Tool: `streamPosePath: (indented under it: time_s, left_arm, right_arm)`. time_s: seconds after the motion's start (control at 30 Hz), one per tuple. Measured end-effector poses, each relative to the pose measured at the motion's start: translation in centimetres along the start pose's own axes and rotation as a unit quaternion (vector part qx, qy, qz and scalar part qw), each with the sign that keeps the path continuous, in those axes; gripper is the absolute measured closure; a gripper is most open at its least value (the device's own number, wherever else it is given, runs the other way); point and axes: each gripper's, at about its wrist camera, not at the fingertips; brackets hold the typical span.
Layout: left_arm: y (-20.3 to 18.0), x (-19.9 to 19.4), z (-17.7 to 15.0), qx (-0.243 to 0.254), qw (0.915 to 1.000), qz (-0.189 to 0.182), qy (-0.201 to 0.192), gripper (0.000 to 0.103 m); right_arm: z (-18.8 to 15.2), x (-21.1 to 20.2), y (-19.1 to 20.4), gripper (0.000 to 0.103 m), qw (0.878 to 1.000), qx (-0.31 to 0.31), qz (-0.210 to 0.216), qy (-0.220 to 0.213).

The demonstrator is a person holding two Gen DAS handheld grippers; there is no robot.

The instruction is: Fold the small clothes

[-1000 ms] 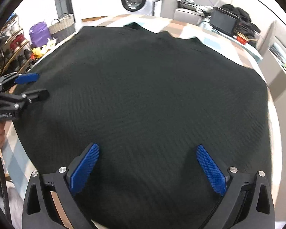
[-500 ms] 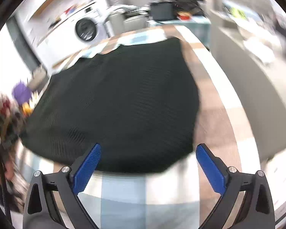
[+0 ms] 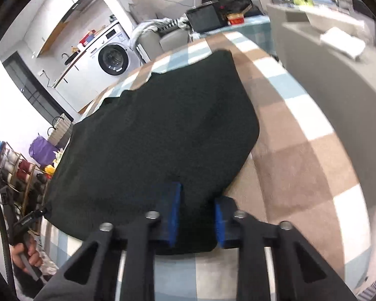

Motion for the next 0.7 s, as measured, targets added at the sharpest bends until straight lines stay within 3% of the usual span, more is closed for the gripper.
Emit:
streamPosePath:
  time_s: [0.1, 0.27, 0.33, 0.47, 0.57, 0.7]
  left_arm:
    - [0.2, 0.0, 0.0, 0.002, 1.0, 0.008, -0.002, 0.081]
    - [0.4, -0.6, -0.2, 0.002, 0.9999, 0.014, -0.002, 0.081]
    - [0.5, -0.6, -0.3, -0.001, 0.9999, 0.016, 0.001, 0.078]
    - [1.1, -1.5, -0.6, -0.022, 0.9996, 0.013, 0.011, 0.072]
    - [1.1, -2.2, -1.0, -0.03, 0.9994, -0.004, 0.019, 0.069]
    - [0.2, -1.8, -1.8, -0.006, 0.9997, 0.004, 0.023, 0.069]
  right_arm:
    - [-0.1, -0.4, -0.3, 0.085, 1.0, -0.01, -0.021, 0.002]
    - [-0.2, -0.6, -1.1, 0.085, 1.0, 0.013, -0.02, 0.003]
    - [-0.1, -0.9, -1.4, 0.08, 0.999, 0.017, -0.027, 0.01]
    - [-0.6, -2.3, -2.3, 0.048, 0.998, 0.061, -0.012, 0.023]
    - [-1.2, -2.8, -1.8, 0.046, 0.995, 0.082, 0.05, 0.031]
    - [-1.5, -2.0, -0.5, 0.046, 0.998, 0.054, 0.024, 0.034]
Point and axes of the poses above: each gripper's, at about its wrist camera, not at the fingertips, and x roughly the way its jaws point, y to its left, z to its top, and after that the axes turned 12 degrees about -y, right-handed
